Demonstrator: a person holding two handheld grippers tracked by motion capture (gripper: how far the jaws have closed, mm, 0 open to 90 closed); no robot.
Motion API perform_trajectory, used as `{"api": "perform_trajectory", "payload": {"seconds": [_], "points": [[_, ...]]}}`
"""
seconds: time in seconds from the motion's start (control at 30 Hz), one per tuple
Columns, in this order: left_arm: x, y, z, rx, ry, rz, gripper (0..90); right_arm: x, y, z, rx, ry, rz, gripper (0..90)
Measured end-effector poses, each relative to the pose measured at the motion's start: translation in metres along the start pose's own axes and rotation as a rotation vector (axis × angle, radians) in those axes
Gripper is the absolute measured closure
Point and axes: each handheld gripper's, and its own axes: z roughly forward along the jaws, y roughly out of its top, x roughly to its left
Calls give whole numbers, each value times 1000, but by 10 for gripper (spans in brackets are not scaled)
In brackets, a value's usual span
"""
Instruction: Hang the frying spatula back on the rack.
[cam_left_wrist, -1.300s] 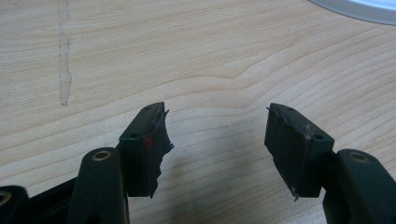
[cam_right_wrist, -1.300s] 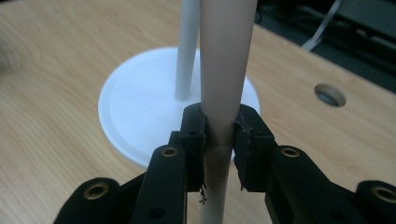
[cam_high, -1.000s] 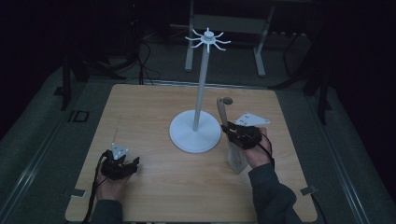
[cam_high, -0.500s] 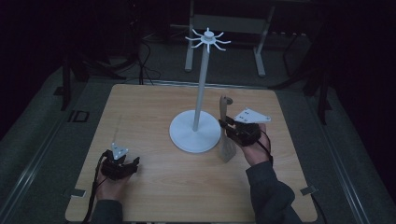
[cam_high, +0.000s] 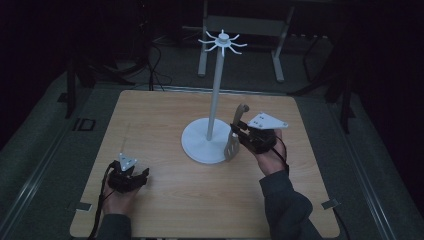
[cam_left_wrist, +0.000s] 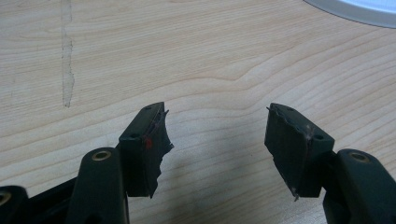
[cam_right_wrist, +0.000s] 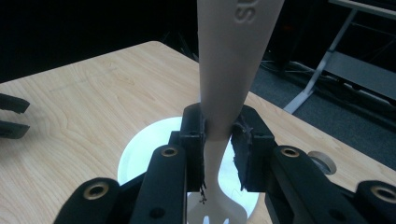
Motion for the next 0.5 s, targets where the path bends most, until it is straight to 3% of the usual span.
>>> {"api": "perform_trajectory", "payload": {"seconds": [0.5], "points": [[0,0,0,-3,1,-1,388,-3,8,-3,-30,-6,18,751]]}}
